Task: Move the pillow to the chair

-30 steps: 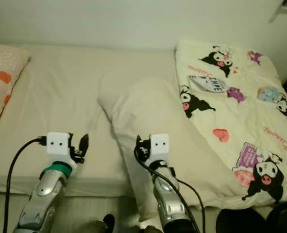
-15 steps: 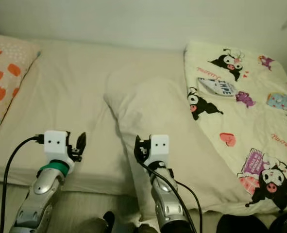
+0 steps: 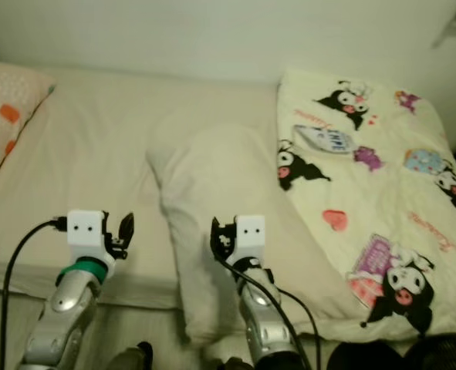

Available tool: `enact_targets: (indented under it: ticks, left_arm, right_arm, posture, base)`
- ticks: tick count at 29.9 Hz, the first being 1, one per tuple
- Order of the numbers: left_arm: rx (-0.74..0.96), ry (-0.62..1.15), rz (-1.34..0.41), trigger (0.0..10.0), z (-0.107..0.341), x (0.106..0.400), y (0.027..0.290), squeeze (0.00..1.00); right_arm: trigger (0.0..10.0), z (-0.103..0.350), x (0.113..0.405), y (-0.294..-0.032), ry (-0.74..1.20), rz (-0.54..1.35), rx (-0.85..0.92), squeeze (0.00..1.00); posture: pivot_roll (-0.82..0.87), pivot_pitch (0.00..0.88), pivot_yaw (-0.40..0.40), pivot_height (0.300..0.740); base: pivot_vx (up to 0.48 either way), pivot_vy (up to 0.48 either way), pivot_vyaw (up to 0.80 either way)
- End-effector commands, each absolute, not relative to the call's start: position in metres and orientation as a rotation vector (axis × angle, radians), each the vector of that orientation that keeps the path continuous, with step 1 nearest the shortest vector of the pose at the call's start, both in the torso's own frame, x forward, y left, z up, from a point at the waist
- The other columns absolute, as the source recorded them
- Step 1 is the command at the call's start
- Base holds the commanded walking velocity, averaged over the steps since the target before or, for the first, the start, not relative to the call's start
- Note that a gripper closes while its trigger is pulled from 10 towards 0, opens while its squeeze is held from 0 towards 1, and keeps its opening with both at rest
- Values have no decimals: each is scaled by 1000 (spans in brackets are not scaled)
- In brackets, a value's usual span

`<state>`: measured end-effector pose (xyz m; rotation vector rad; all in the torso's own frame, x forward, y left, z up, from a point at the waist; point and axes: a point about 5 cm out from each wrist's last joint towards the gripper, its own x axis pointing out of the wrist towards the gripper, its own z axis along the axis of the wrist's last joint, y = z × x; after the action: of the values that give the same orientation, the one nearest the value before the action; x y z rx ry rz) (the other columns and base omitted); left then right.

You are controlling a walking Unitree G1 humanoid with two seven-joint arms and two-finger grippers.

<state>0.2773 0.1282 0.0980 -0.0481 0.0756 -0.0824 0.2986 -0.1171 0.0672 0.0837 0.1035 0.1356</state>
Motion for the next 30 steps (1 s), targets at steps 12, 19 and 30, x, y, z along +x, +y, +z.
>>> enact_targets:
  ticks: [12, 19, 30]
  left_arm:
    - [-122, 155, -31, 10000, 87, 276, 138, 0]
    - [-118, 148, -33, 10000, 88, 277, 138, 0]
    - [-83, 142, -24, 10000, 89, 278, 141, 0]
  right_arm:
    - [10000, 63, 296, -111, 127, 148, 101, 0]
    - [10000, 63, 296, -111, 124, 146, 101, 0]
    - [10000, 63, 296, -111, 124, 143, 103, 0]
  posture:
    - [24, 75, 6, 740]
    - [21, 68, 9, 740]
    - [22, 71, 11, 740]
  base:
    - [0, -18, 0]
    - [0, 480, 0]
    - [0, 175, 0]
